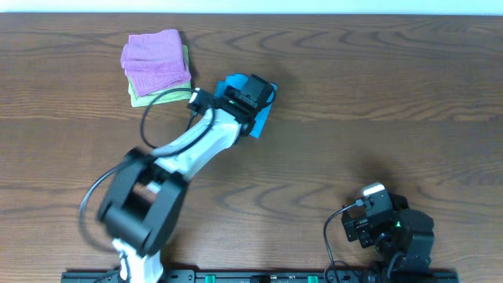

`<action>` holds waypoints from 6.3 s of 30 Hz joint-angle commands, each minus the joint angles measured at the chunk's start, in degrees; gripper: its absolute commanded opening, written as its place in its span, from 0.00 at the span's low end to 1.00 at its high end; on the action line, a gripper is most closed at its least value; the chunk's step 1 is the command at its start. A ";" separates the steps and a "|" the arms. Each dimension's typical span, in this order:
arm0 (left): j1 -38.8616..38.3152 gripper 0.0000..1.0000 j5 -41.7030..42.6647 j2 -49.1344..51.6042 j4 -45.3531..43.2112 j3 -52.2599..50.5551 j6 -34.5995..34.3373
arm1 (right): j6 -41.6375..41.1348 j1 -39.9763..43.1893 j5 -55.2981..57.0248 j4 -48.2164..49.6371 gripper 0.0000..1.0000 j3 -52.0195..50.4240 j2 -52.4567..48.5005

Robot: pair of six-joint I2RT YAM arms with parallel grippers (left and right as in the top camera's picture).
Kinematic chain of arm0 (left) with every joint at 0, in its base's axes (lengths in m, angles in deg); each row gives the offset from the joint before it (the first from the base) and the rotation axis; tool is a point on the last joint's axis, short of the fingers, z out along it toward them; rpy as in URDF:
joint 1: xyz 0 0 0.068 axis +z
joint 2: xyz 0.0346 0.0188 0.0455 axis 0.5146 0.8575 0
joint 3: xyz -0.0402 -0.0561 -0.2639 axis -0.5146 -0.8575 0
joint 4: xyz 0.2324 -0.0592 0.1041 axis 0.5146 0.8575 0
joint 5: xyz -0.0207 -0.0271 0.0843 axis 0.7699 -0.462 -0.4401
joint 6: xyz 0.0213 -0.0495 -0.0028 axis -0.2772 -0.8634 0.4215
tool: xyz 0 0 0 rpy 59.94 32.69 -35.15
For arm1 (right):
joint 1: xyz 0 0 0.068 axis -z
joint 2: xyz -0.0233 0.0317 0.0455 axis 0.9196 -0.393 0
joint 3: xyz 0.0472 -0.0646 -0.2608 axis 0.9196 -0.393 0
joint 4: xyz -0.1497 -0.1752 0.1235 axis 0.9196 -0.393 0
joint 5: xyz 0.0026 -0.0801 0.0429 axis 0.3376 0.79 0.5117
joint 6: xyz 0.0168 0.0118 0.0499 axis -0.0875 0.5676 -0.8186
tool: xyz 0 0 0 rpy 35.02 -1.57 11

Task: Fold the cloth

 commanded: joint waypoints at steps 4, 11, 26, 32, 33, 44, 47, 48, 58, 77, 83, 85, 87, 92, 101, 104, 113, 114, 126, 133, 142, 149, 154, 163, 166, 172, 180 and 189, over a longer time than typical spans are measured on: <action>0.00 0.95 10.45 -11.17 22.77 -0.09 -14.75 | -0.68 0.48 -0.44 -0.09 0.99 -0.33 0.39; -0.02 0.95 16.57 -11.54 14.38 -4.59 -13.64 | -0.68 0.48 -0.42 -0.09 0.99 -0.33 0.39; -0.31 0.95 11.34 -23.89 -36.72 -39.10 -8.94 | -0.68 0.48 -0.44 -0.09 0.99 -0.33 0.39; -0.26 0.95 12.24 -16.48 -48.19 -39.82 -5.46 | -0.68 0.48 -0.44 -0.09 0.99 -0.33 0.39; -0.24 0.95 12.22 -15.26 -49.22 -39.82 -5.49 | -0.68 0.48 -0.44 -0.09 0.99 -0.33 0.39; -0.11 0.95 12.48 -4.87 -60.74 -39.80 -3.96 | -0.68 0.48 -0.44 -0.09 0.99 -0.33 0.39; -0.11 0.95 12.41 -1.79 -65.05 -39.76 -3.98 | -0.68 0.48 -0.44 -0.09 0.99 -0.33 0.39; -0.09 0.95 12.39 -0.85 -66.40 -39.69 -3.98 | -0.68 0.48 -0.44 -0.09 0.99 -0.33 0.39; 0.98 0.95 12.44 6.97 -70.60 -32.81 -2.25 | -0.68 0.48 -0.44 -0.09 0.99 -0.33 0.39; 3.13 0.06 13.99 7.69 -72.72 -29.94 -4.15 | -0.68 0.48 -0.44 -0.09 0.99 -0.33 0.39; 5.57 0.06 13.49 1.18 -77.68 -29.94 -5.86 | -0.68 0.48 -0.44 -0.09 0.99 -0.33 0.39; 6.91 0.06 13.49 -1.92 -78.25 -29.94 -7.85 | -0.68 0.48 -0.44 -0.11 0.99 -0.33 0.39; 8.09 0.06 13.46 -4.42 -78.82 -29.94 -9.49 | -0.68 0.48 -0.44 -0.09 0.99 -0.33 0.39; 10.21 0.06 11.65 -9.38 -79.43 -29.73 -14.82 | -0.68 0.48 -0.44 -0.09 0.99 -0.33 0.39; 14.69 0.06 5.49 -12.96 -78.51 -23.30 -1.33 | -0.68 0.48 -0.44 -0.09 0.99 -0.33 0.39; 17.66 0.06 6.36 -13.00 -76.85 -19.54 3.85 | -0.68 0.48 -0.42 -0.09 0.99 -0.33 0.39; 29.97 0.06 11.74 -16.28 -66.40 -15.17 8.66 | -0.68 0.48 -0.44 -0.09 0.99 -0.33 0.39; 31.08 0.06 12.48 -16.61 -65.18 -15.17 9.40 | -0.68 0.48 -0.42 -0.09 0.99 -0.33 0.39; 34.40 0.06 15.45 -12.28 -54.73 -15.17 11.69 | -0.68 0.48 -0.44 -0.09 0.99 -0.33 0.39; 34.21 0.06 15.47 -8.48 -54.31 -15.17 11.69 | -0.68 0.48 -0.44 -0.09 0.99 -0.33 0.39; 34.27 0.06 14.69 -8.33 -59.69 -15.17 11.69 | -0.68 0.48 -0.44 -0.09 0.99 -0.33 0.39; 34.71 0.06 9.35 -8.33 -66.77 -15.17 16.17 | -0.68 0.48 -0.44 -0.09 0.99 -0.33 0.39; 36.13 0.06 9.38 -8.33 -67.23 -15.17 25.55 | -0.68 0.48 -0.44 -0.09 0.99 -0.33 0.39; 36.15 0.06 8.63 -2.05 -76.04 -14.82 27.54 | -0.68 0.48 -0.44 -0.09 0.99 -0.33 0.39; 36.11 0.06 9.29 0.96 -79.34 -13.44 27.54 | -0.68 0.48 -0.44 -0.09 0.99 -0.33 0.39; 36.17 0.06 9.44 5.20 -79.14 -8.83 27.61 | -0.68 0.48 -0.44 -0.09 0.99 -0.33 0.39; 35.41 0.06 10.19 7.32 -76.81 -6.69 27.54 | -0.68 0.48 -0.42 -0.09 0.99 -0.33 0.39; 35.08 0.06 5.95 7.37 -70.16 -6.71 28.87 | -0.68 0.48 -0.44 -0.09 0.99 -0.33 0.39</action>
